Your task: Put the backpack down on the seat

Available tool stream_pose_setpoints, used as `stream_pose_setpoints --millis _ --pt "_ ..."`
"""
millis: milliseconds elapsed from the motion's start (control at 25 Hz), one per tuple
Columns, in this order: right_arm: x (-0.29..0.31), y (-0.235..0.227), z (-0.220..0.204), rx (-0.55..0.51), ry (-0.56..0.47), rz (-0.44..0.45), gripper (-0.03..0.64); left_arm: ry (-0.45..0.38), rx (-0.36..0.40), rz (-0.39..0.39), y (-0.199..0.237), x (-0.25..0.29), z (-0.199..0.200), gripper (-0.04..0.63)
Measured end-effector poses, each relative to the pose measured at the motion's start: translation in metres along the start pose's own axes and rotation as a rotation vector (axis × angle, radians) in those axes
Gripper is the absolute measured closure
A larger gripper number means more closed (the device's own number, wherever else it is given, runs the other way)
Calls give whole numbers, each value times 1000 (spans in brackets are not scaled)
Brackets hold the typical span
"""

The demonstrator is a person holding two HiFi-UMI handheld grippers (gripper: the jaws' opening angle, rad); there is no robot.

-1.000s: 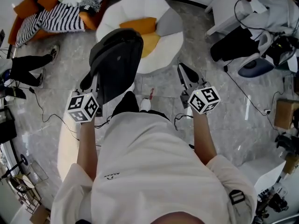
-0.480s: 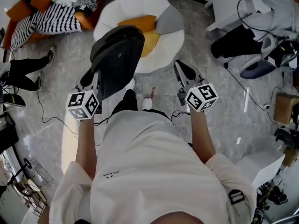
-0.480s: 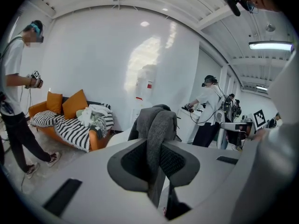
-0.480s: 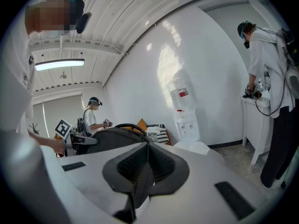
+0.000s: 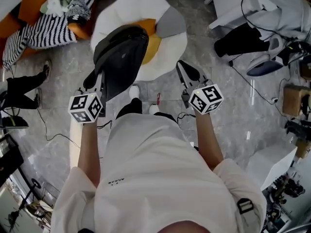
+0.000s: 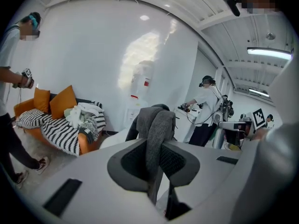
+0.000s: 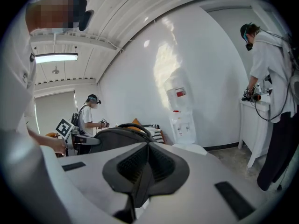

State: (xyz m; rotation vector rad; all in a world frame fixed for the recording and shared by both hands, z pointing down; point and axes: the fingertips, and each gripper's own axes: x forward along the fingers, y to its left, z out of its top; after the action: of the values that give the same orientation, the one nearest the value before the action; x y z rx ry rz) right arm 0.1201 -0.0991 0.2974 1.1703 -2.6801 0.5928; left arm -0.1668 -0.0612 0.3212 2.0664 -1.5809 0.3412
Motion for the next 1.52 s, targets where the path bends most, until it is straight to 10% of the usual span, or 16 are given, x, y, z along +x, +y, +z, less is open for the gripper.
stream_pose_setpoints --millis 1520 --pt "240 -76 -128 101 170 -37 592 195 -103 -306 41 295 -100 534"
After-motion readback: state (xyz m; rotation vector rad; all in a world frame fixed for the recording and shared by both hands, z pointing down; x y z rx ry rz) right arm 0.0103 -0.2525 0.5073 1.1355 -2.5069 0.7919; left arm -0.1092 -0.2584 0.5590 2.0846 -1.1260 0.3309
